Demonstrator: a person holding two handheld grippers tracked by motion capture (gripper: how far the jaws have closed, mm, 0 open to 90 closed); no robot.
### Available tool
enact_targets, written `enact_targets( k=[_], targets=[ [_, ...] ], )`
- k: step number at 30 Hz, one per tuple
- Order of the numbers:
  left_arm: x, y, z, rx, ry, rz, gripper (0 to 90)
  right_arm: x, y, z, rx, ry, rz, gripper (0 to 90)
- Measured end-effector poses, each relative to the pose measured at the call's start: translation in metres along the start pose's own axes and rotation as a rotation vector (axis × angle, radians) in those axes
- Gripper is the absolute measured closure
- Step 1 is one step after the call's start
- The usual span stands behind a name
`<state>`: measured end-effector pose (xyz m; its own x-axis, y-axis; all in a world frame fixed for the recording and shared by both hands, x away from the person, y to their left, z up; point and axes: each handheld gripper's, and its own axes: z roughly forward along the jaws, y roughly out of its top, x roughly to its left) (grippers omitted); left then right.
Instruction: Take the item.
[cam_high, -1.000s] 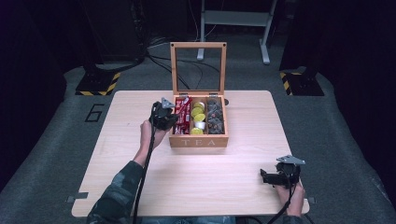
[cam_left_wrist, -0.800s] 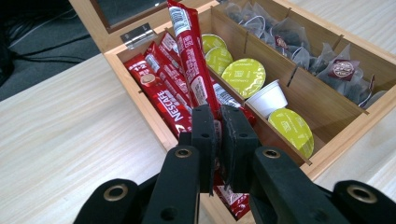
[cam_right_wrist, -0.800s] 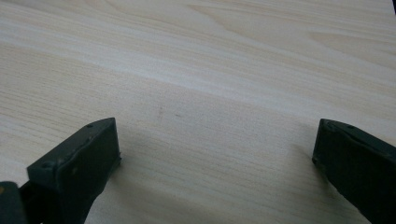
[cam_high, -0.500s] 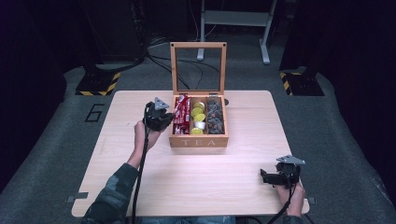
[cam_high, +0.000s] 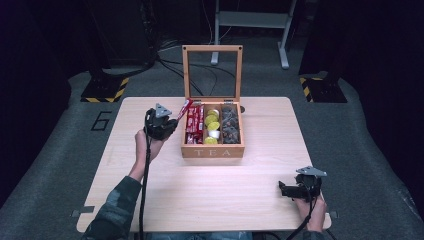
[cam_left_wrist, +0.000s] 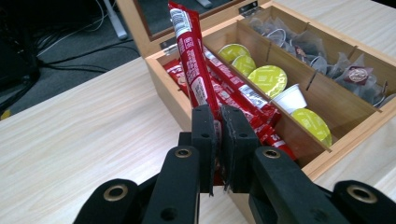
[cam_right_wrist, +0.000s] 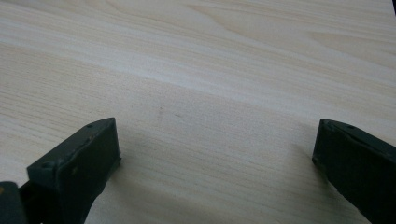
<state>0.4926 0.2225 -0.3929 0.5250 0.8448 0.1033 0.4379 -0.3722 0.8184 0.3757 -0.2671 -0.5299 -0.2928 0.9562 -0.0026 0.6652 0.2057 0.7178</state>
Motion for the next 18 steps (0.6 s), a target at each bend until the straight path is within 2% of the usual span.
enact_targets(
  k=[18],
  targets=[
    [0.025, -0.015, -0.01, -0.005, 0.043, -0.043, 84.1, 0.0, 0.0, 0.0, 0.0, 0.0, 0.0, 0.0]
  ],
)
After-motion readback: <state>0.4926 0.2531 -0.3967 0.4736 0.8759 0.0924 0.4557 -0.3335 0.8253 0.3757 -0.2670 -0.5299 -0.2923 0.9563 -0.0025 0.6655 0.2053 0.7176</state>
